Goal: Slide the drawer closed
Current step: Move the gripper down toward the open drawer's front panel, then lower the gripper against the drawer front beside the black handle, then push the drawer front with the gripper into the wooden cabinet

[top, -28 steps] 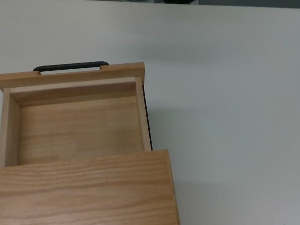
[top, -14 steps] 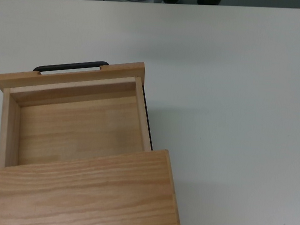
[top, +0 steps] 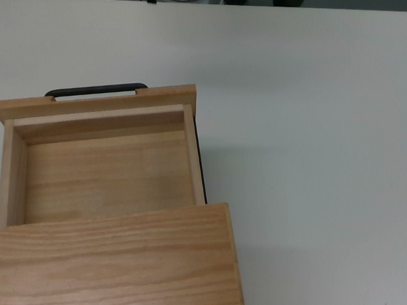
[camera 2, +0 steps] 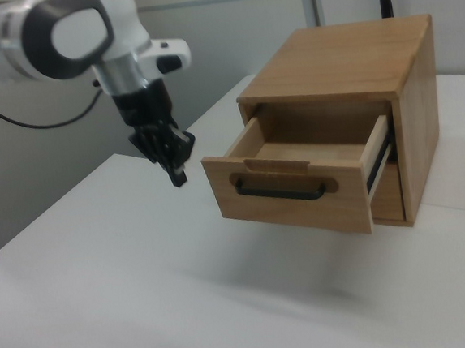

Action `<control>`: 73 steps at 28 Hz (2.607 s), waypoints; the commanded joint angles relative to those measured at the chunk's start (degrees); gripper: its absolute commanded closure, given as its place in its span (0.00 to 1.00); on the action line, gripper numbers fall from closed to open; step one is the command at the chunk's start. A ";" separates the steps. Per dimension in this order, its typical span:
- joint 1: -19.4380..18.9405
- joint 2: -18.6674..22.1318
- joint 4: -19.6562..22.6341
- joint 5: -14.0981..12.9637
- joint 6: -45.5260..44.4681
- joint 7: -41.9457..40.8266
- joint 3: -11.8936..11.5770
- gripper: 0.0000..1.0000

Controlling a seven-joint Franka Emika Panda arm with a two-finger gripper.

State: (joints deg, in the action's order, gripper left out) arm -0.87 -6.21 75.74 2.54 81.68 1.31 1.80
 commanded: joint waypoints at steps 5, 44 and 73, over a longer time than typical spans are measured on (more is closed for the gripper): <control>0.08 -4.51 -0.07 0.00 -0.74 -1.40 -0.49 1.00; 0.26 -13.56 1.87 1.68 39.85 -0.79 0.04 1.00; -2.11 -25.08 1.87 4.75 79.59 -1.49 0.04 1.00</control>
State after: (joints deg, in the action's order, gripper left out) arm -2.59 -29.18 77.60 6.50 157.13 0.53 1.85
